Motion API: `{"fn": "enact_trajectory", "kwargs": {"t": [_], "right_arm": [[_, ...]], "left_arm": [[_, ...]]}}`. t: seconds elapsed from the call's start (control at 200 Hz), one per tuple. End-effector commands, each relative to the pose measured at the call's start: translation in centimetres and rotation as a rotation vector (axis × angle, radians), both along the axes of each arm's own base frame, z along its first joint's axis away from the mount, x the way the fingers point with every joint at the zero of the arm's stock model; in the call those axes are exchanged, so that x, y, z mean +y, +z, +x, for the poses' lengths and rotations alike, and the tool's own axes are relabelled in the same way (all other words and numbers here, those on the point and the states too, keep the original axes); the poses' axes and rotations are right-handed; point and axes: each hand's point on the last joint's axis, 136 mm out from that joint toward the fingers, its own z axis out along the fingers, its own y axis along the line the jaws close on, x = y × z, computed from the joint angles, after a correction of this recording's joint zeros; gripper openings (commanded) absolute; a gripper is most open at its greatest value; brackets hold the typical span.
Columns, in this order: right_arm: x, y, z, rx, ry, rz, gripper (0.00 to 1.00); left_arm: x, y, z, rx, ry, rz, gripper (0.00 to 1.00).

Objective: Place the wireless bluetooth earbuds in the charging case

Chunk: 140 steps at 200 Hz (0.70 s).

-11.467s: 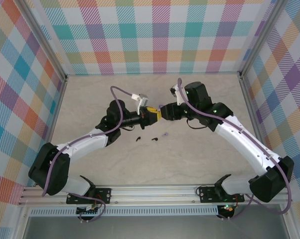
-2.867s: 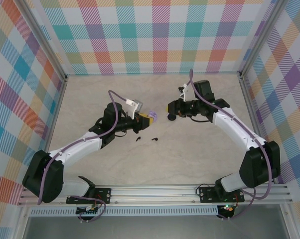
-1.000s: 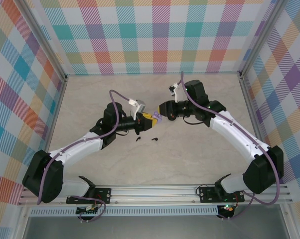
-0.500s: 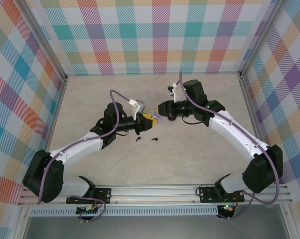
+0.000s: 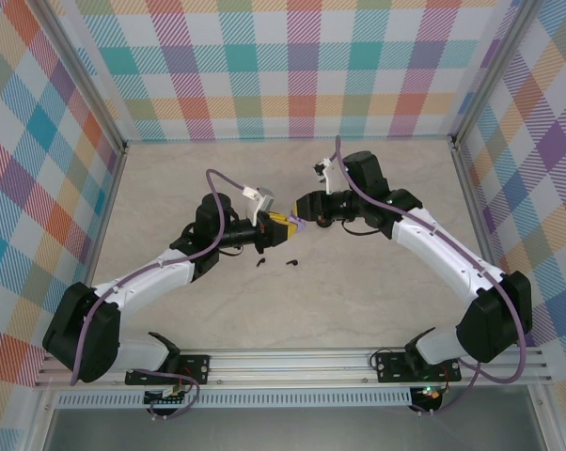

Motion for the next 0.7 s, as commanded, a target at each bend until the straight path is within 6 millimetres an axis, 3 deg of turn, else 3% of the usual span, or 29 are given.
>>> {"fn": "enact_trajectory", "kwargs": {"t": [0.0,0.695], "right_arm": [[0.69,0.68,-0.20,-0.025,0.038,0.006,0.27],[1.01,0.80,-0.47,-0.024,0.050,-0.010,0.35]], "left_arm": [[-0.71,2.44,0.11,-0.060,-0.009,-0.053,0.06],[-0.67,2.61,0.31,-0.063,0.005,-0.063,0.05]]}}
